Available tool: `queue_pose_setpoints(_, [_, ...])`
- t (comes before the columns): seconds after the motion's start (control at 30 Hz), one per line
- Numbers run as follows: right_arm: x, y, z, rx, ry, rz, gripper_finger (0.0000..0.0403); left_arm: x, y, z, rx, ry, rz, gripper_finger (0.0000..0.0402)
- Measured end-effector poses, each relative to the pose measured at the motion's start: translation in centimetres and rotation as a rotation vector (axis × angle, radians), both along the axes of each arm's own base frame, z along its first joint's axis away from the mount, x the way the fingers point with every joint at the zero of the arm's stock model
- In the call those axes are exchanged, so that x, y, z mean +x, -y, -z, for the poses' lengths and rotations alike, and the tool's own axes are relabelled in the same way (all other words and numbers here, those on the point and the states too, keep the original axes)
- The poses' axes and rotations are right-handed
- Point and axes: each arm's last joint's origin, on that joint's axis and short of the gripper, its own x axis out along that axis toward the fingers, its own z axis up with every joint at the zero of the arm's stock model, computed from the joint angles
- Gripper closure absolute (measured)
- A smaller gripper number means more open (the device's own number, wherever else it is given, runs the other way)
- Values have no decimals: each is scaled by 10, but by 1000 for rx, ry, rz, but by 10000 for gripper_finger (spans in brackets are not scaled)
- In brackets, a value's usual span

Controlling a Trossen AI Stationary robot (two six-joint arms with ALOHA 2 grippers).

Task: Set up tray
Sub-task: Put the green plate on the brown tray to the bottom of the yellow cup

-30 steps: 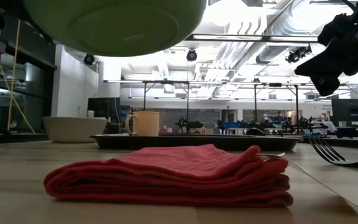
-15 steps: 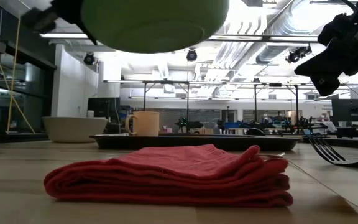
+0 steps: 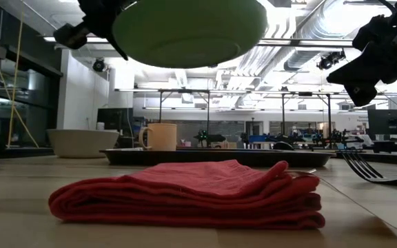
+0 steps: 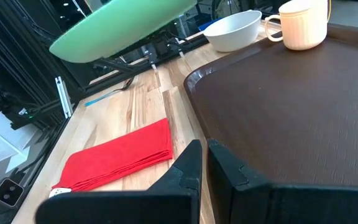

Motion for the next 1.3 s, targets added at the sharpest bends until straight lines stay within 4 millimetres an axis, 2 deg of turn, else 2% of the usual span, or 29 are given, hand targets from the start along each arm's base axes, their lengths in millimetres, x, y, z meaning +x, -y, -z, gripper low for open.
queue_pose_setpoints(0.53, [0, 0, 0, 1, 0, 0, 402, 0, -4, 0, 12, 1, -15, 388])
queue_pose_setpoints(1.3, [0, 0, 0, 18, -1, 3, 402, 23, -62, 9, 89, 61, -39, 388])
